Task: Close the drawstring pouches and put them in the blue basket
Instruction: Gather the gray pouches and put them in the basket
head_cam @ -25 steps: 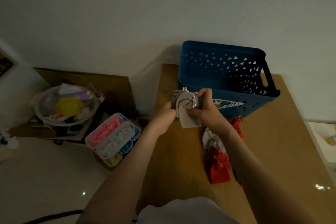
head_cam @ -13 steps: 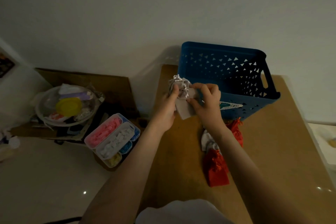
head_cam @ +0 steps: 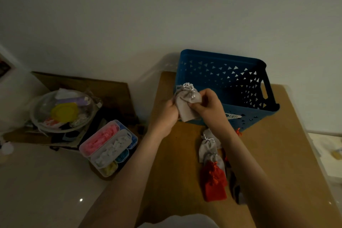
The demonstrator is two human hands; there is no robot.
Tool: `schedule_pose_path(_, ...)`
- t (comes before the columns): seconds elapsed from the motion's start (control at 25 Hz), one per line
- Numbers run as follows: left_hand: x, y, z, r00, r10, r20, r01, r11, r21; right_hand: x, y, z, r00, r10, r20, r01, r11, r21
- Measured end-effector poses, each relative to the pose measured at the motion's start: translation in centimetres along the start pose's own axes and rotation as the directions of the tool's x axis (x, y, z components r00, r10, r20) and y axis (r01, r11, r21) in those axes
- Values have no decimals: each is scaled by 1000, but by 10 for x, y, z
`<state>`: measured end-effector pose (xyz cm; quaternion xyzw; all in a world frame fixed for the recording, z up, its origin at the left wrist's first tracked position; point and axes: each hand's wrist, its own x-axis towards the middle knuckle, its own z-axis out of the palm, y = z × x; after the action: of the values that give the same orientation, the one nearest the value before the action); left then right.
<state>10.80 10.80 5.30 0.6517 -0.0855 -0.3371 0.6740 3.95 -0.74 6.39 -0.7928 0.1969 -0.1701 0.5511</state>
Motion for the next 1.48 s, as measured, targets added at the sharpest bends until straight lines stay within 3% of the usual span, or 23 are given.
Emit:
schedule_pose_path(0.08,2,7,0,995,38,88,-23,986,-168,8,5,1,995,60,-79,-58,998,24)
schedule_pose_path(0.16,7,12,-2,984,78,161,-35,966,-255,18,3,-2,984,179,19,-179,971,155)
schedule_pose_path(0.28,24,14,-2,985,78,154,-76,997,-22,43,3,-12,910,308,276,-341,937,77)
schedule_pose_path(0.4,43,28,2,995,58,85,-56,998,-30,71,1,-25,812,386,438,-471,876,100)
schedule_pose_path(0.44,51,35,3,995,60,74,-58,998,-23,80,1,-29,814,361,454,-463,876,134)
schedule_pose_path(0.6,102,55,-1,994,15,111,-48,952,302,125,11,-37,920,190,342,-274,937,216)
schedule_pose_path(0.72,142,60,-9,992,77,101,-125,735,666,163,42,-32,910,266,317,-351,902,252)
schedule_pose_path(0.76,154,60,-15,993,95,70,-116,685,719,177,56,-30,898,317,304,-394,887,239)
schedule_pose_path(0.88,187,48,-35,994,-22,-103,77,817,571,212,95,-16,851,469,236,-505,853,128)
schedule_pose_path(0.96,200,37,-40,984,-117,-136,169,855,490,226,120,-2,806,542,237,-576,811,101)
schedule_pose_path(1.08,211,25,-38,988,-133,-77,152,914,376,241,159,21,739,620,263,-641,767,-7)
schedule_pose_path(1.24,221,8,-40,994,-83,-76,98,969,227,255,195,39,622,760,187,-714,649,-264)
schedule_pose_path(1.36,223,3,-39,995,-70,-67,81,981,175,262,215,40,618,783,70,-685,580,-441)
schedule_pose_path(1.48,220,7,-35,988,-110,-112,134,963,235,261,202,36,647,760,55,-646,586,-489)
